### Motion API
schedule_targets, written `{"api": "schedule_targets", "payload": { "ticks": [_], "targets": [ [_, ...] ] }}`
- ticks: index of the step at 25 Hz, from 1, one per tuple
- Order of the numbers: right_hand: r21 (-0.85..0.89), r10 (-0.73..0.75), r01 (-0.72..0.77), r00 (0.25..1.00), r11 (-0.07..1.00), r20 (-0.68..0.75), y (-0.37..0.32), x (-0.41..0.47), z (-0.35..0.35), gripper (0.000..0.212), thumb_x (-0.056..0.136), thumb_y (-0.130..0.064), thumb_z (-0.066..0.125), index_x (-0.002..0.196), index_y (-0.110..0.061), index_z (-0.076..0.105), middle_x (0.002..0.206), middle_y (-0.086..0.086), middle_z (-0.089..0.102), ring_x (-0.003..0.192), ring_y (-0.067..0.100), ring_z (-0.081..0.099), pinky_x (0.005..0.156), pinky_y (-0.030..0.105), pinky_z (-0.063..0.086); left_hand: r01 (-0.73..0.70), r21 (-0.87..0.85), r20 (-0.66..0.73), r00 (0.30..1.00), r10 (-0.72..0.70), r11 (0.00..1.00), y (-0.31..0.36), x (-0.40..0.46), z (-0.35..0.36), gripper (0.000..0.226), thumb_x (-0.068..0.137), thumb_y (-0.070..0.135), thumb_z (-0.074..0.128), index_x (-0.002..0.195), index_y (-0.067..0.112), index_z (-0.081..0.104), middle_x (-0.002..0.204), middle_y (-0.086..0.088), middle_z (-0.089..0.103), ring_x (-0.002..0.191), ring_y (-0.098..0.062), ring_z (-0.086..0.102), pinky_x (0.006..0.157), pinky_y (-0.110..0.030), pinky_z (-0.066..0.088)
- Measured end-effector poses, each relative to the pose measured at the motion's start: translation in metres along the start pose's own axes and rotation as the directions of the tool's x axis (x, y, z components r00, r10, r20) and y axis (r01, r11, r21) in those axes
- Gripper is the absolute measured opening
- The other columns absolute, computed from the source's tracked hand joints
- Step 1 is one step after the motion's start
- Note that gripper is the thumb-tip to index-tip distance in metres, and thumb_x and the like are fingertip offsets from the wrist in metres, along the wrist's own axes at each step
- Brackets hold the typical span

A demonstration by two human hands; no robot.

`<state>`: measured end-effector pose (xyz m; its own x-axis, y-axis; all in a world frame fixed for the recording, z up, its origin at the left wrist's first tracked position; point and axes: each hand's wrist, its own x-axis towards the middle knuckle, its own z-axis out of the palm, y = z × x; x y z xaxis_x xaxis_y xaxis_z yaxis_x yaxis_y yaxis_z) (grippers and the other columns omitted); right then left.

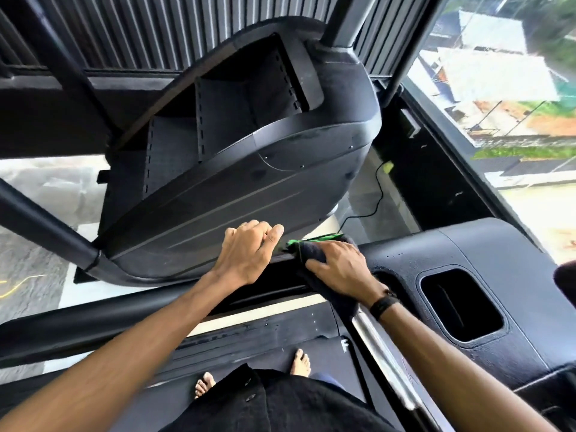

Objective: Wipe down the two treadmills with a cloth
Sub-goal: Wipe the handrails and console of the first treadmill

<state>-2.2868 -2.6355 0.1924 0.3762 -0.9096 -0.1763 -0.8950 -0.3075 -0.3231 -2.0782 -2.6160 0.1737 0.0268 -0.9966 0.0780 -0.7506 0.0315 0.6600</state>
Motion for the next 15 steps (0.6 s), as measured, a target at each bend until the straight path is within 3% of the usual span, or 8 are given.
{"api": "schedule_targets", "payload": {
  "ticks": [2, 4, 7, 9, 11, 13, 15],
  "targets": [
    [-0.049, 0.207, -0.203, 0.975, 0.978, 0.082, 0.016, 0.027, -0.009, 0.047, 0.074, -0.056, 0.038, 0.092, -0.023, 0.067, 0.11, 0.012, 0.071, 0.108, 0.031, 0.061, 0.096, 0.038, 0.036, -0.015, -0.006, 0.019, 1.0, 0.015, 1.0, 0.007, 0.008, 0.004, 0.051, 0.093, 0.061, 0.02, 0.058, 0.025, 0.031, 0.062, 0.01, 0.041, 0.064, -0.005, 0.043, 0.085, -0.045, 0.039],
    [-0.078, 0.3, -0.291, 0.941, 0.954, 0.157, 0.022, 0.047, -0.012, 0.047, 0.081, -0.054, 0.043, 0.101, -0.02, 0.069, 0.115, 0.013, 0.069, 0.108, 0.032, 0.062, 0.092, 0.04, 0.038, -0.038, 0.0, 0.035, 0.999, 0.038, 0.999, 0.017, 0.016, 0.01, 0.05, 0.092, 0.062, 0.019, 0.058, 0.027, 0.031, 0.063, 0.01, 0.042, 0.066, -0.01, 0.044, 0.086, -0.046, 0.04],
    [-0.104, 0.213, -0.198, 0.964, 0.975, 0.159, 0.012, 0.044, -0.01, 0.045, 0.084, -0.053, 0.041, 0.109, -0.028, 0.068, 0.111, 0.011, 0.071, 0.105, 0.03, 0.064, 0.089, 0.039, 0.037, -0.062, 0.001, 0.066, 0.996, 0.061, 0.998, 0.029, 0.025, 0.024, 0.049, 0.091, 0.064, 0.017, 0.064, 0.03, 0.039, 0.07, 0.011, 0.048, 0.08, -0.02, 0.052, 0.091, -0.047, 0.04],
    [-0.023, 0.075, -0.073, 0.994, 0.997, 0.082, 0.003, 0.017, -0.008, 0.042, 0.08, -0.052, 0.04, 0.103, -0.03, 0.068, 0.101, 0.008, 0.073, 0.103, 0.028, 0.064, 0.095, 0.039, 0.038, -0.066, -0.008, 0.085, 0.994, 0.066, 0.998, 0.033, 0.027, 0.032, 0.059, 0.088, 0.067, 0.013, 0.082, 0.027, 0.056, 0.087, 0.007, 0.059, 0.094, -0.023, 0.059, 0.095, -0.046, 0.039],
    [0.063, -0.016, 0.017, 1.0, 0.998, -0.027, 0.006, -0.013, -0.006, 0.044, 0.078, -0.048, 0.048, 0.109, -0.025, 0.07, 0.115, 0.002, 0.072, 0.117, 0.02, 0.058, 0.108, 0.036, 0.033, -0.075, -0.005, 0.105, 0.992, 0.075, 0.997, 0.035, 0.028, 0.04, 0.07, 0.087, 0.069, 0.011, 0.098, 0.022, 0.063, 0.099, 0.004, 0.062, 0.101, -0.023, 0.06, 0.097, -0.045, 0.037],
    [0.074, 0.009, -0.002, 0.995, 0.997, -0.095, 0.024, -0.029, -0.012, 0.056, 0.077, -0.048, 0.049, 0.123, -0.022, 0.067, 0.131, -0.004, 0.065, 0.129, 0.014, 0.05, 0.114, 0.029, 0.025, -0.086, -0.02, 0.129, 0.988, 0.087, 0.996, 0.039, 0.028, 0.045, 0.071, 0.086, 0.069, 0.011, 0.101, 0.022, 0.063, 0.094, 0.009, 0.059, 0.1, -0.021, 0.059, 0.098, -0.045, 0.036],
    [0.029, 0.145, -0.142, 0.979, 0.989, -0.143, 0.054, -0.024, -0.02, 0.059, 0.074, -0.052, 0.042, 0.116, -0.022, 0.069, 0.125, -0.002, 0.067, 0.123, 0.018, 0.053, 0.11, 0.031, 0.029, -0.09, -0.04, 0.153, 0.984, 0.095, 0.995, 0.043, 0.029, 0.048, 0.07, 0.086, 0.069, 0.011, 0.1, 0.023, 0.062, 0.091, 0.011, 0.055, 0.097, -0.02, 0.058, 0.099, -0.046, 0.036]
  ]
}}
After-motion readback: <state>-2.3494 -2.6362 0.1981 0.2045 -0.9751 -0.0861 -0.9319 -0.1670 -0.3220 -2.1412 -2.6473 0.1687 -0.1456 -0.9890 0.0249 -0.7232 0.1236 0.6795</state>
